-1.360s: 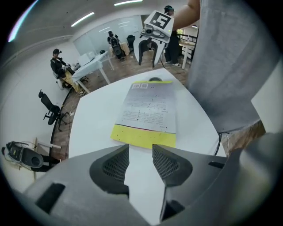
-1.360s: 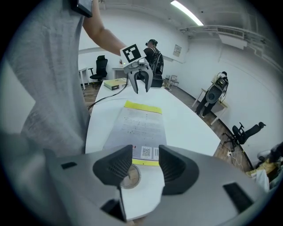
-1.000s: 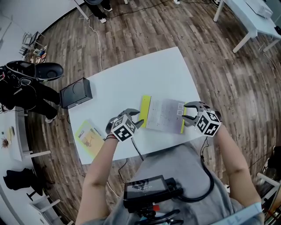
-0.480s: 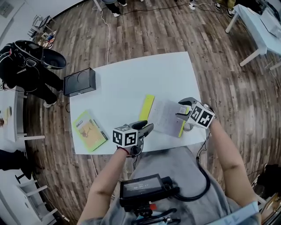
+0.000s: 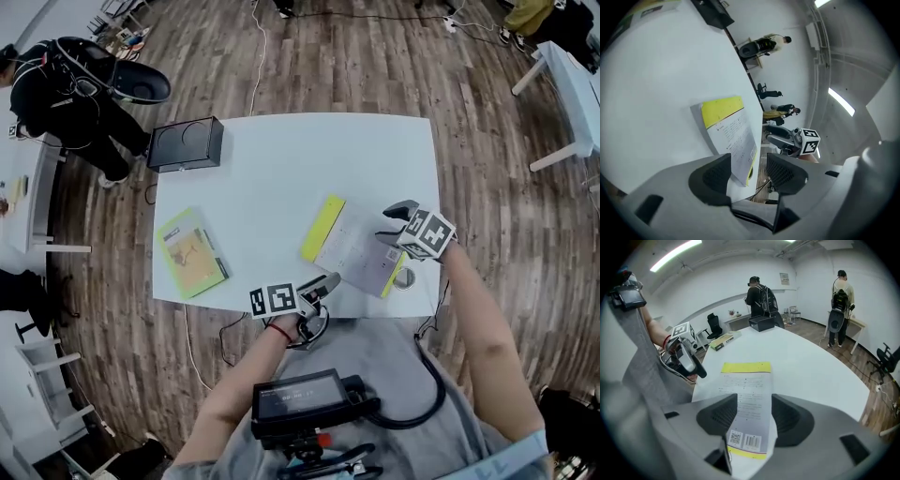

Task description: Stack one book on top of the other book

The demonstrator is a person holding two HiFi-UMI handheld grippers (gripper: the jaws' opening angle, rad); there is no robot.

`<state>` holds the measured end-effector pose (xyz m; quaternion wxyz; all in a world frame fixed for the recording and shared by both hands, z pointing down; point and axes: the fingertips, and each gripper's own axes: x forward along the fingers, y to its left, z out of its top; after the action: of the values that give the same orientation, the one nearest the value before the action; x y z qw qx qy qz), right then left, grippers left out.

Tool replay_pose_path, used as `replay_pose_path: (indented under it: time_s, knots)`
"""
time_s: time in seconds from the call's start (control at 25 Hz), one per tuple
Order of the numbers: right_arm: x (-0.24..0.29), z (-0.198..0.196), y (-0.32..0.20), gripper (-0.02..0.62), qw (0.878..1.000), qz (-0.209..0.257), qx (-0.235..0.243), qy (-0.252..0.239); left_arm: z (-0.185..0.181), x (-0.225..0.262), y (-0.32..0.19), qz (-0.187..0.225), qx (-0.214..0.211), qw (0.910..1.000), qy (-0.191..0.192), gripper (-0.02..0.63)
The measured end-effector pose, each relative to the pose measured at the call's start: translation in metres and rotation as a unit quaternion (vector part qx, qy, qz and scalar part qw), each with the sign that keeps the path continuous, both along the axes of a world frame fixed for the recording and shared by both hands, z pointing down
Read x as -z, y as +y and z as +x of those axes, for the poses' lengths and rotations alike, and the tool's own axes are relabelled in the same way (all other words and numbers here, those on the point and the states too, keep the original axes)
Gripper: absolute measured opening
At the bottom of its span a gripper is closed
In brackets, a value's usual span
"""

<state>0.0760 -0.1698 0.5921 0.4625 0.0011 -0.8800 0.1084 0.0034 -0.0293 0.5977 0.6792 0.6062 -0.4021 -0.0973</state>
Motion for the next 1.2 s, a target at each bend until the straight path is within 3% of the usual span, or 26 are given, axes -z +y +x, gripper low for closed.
replay_pose_path:
  time_s: [0.4, 0.76, 1.2]
  knots:
    - [-0.027, -0.022, -0.008, 0.206, 0.997, -0.051, 0.024, 0.045, 0.009, -0.022, 0.002, -0.051, 0.09, 0.9935, 0.049, 0.225]
    - [-0.057, -0.017, -0.013, 0.206, 0.99, -0.087, 0.016, 0.107, 0.017, -0.049, 0.0, -0.102, 0.134, 0.9855, 0.023, 0.224]
    - [-0.071, -0.017, -0.006, 0.206, 0.983, -0.13, 0.023, 0.125, 0.015, -0.067, 0.001, -0.158, 0.155, 0.9751, -0.013, 0.199]
